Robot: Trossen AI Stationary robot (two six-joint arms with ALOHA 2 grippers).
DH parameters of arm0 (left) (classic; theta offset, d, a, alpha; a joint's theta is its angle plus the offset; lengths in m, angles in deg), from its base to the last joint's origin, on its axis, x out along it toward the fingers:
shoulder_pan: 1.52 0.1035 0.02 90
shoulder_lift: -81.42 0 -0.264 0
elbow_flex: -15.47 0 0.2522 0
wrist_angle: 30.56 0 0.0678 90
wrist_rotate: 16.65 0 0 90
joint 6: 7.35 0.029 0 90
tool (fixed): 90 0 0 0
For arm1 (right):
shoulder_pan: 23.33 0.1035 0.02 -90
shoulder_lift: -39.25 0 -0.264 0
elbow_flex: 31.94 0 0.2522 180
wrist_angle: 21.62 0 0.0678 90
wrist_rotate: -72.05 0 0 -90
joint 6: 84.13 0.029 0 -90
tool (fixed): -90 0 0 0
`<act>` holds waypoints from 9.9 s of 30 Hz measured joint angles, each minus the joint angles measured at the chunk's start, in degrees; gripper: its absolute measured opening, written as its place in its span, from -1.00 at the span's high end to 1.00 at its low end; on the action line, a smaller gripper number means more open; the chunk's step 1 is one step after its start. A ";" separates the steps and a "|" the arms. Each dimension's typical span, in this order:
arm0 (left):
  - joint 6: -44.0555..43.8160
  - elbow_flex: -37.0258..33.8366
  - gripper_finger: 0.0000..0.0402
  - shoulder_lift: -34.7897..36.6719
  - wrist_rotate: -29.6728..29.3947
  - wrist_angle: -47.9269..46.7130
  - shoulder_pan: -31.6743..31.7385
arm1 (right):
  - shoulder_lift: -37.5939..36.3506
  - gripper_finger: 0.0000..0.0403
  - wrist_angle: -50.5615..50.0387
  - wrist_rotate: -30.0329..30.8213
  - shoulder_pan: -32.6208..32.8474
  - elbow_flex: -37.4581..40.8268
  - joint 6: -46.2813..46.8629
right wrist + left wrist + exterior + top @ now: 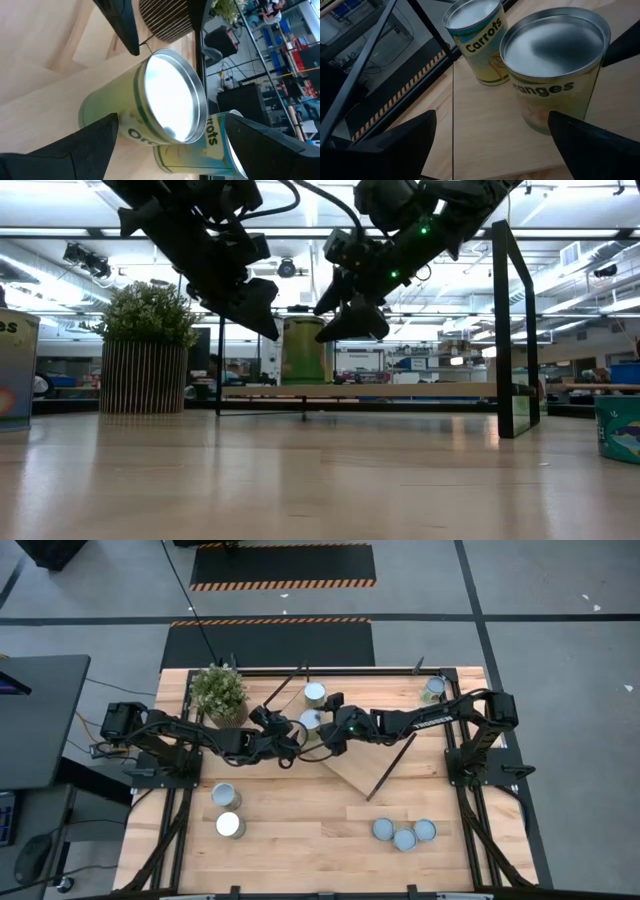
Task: Pick and place cans onto a shelf
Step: Put the canned oranges on the shelf, then put the canned peaches on the shelf
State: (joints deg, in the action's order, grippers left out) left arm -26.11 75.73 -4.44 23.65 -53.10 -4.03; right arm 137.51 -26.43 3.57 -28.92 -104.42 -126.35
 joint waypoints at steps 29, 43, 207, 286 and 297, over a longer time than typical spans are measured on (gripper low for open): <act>6.16 -0.02 -0.94 0.00 3.04 5.95 7.44 | -0.02 -0.85 -1.25 7.75 -0.07 0.02 -2.78; 5.87 -0.07 -0.94 0.00 3.41 5.22 3.38 | -0.06 -0.85 2.98 5.74 -1.83 0.11 -4.46; -18.75 11.16 -0.77 -2.54 42.01 -62.54 -24.67 | -7.72 -0.85 -24.04 20.25 23.96 -4.04 21.49; 20.07 64.92 -0.67 -35.28 44.41 -56.24 9.42 | -44.61 -0.85 -30.45 2.73 16.20 10.71 22.12; 21.37 64.90 -0.68 -35.34 44.30 -56.67 8.78 | -44.59 -0.85 -30.44 2.74 16.22 10.71 22.58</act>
State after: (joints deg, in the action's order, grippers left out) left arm -4.74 140.64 -39.78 67.95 -109.78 4.75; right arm 92.92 -56.87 6.30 -12.70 -93.71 -103.77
